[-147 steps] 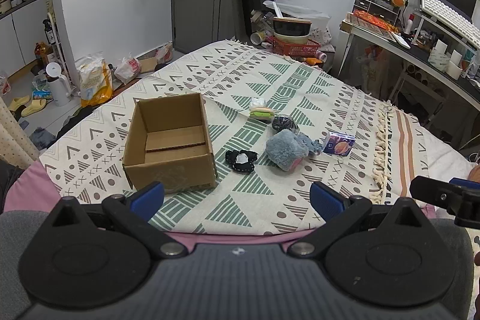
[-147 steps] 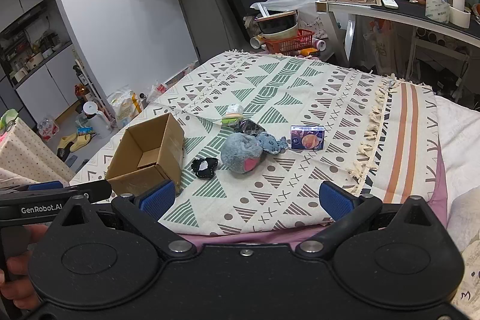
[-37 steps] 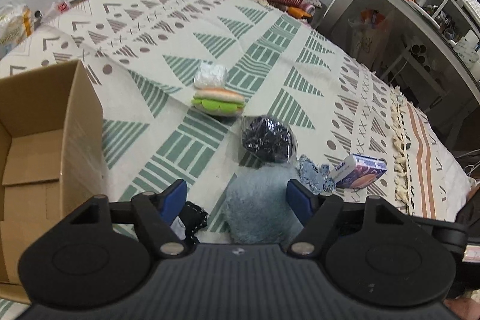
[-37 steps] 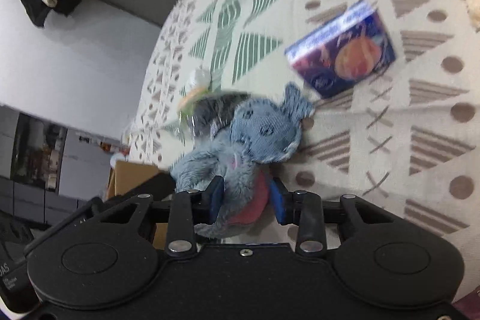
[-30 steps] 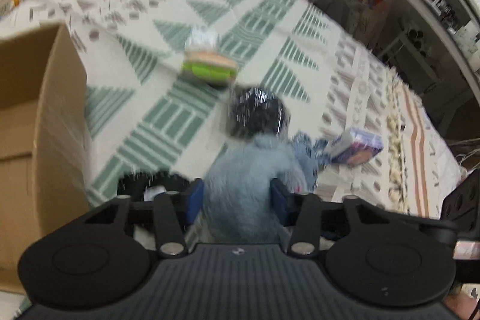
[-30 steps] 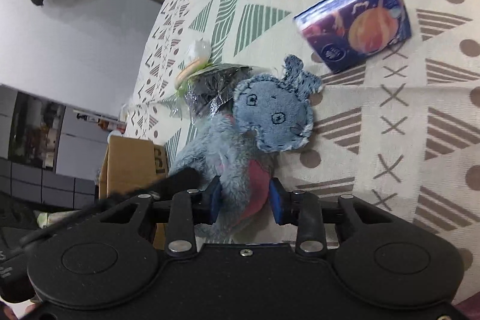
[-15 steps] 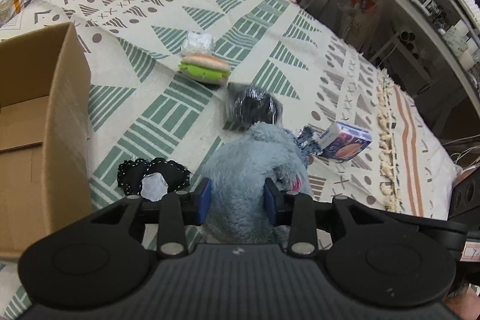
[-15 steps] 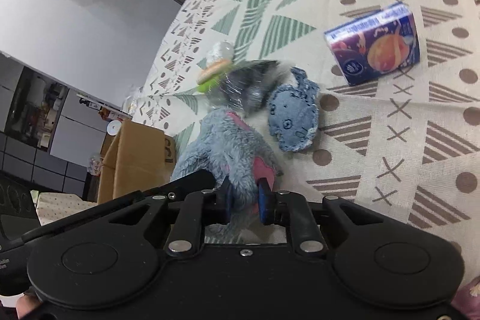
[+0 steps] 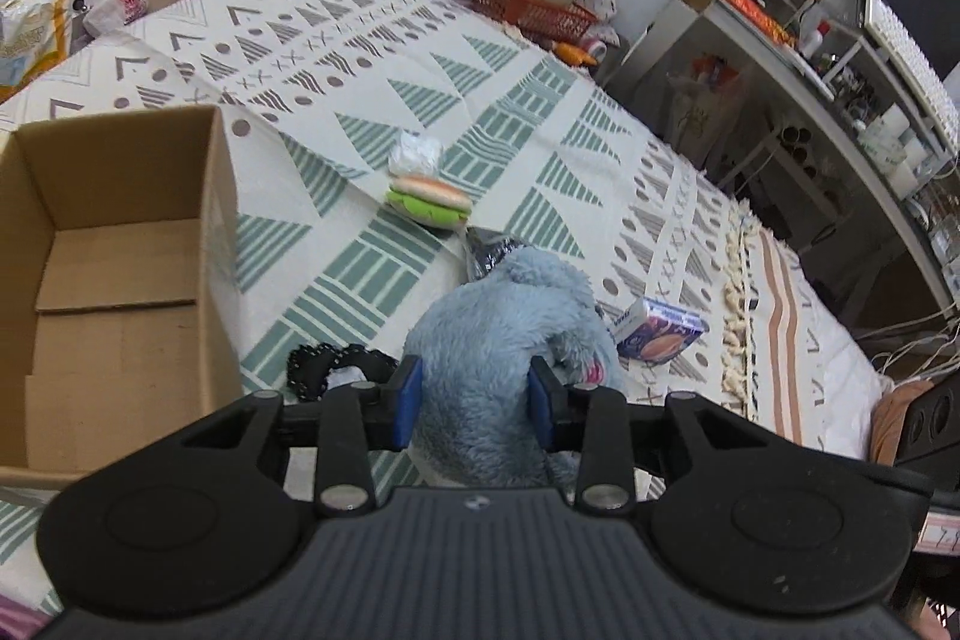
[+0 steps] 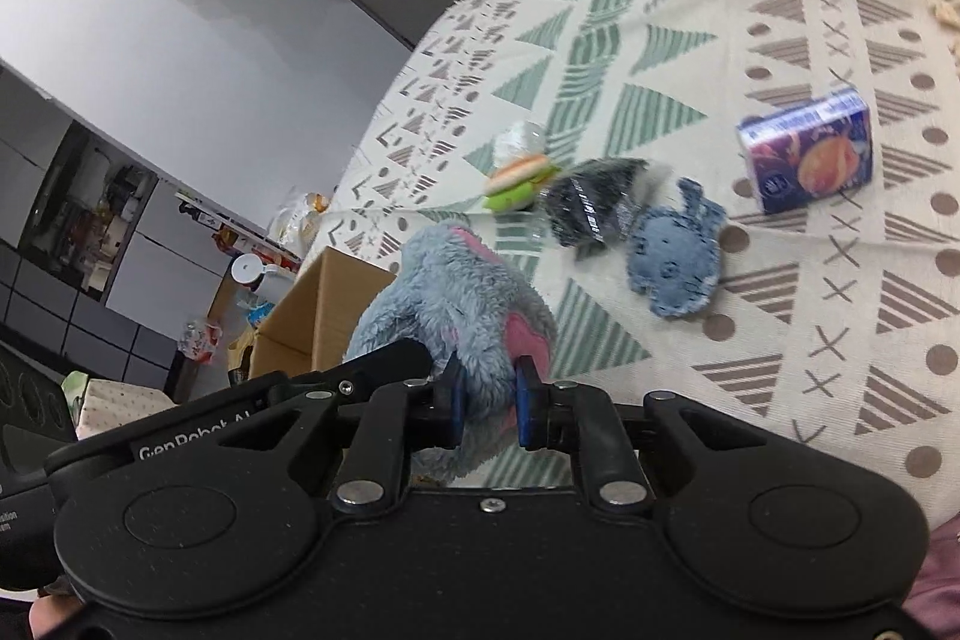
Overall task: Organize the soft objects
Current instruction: 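Carry the grey plush with the right gripper into the cardboard box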
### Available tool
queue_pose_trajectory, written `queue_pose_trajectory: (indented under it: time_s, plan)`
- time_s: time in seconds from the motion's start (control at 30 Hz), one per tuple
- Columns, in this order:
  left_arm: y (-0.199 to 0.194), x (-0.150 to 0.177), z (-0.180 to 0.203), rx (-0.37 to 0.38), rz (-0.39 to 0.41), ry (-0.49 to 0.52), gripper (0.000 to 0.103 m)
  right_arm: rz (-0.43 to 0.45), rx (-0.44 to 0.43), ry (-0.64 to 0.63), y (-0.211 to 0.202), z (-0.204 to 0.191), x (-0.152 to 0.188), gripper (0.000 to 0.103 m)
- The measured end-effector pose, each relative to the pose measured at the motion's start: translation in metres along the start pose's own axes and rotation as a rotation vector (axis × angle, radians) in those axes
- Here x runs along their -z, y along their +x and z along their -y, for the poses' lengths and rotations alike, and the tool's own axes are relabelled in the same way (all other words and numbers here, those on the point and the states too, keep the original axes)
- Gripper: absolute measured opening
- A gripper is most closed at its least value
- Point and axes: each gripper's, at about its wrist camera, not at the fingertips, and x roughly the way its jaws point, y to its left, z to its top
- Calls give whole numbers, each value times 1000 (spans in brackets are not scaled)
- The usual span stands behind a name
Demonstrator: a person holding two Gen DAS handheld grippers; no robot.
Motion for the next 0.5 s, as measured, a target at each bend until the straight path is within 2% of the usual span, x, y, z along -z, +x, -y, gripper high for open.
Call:
queue_pose_trajectory:
  time_s: [0.5]
  plan:
    - [-35, -24, -43, 18, 105, -112, 36, 31, 5, -70, 15, -64, -7, 15]
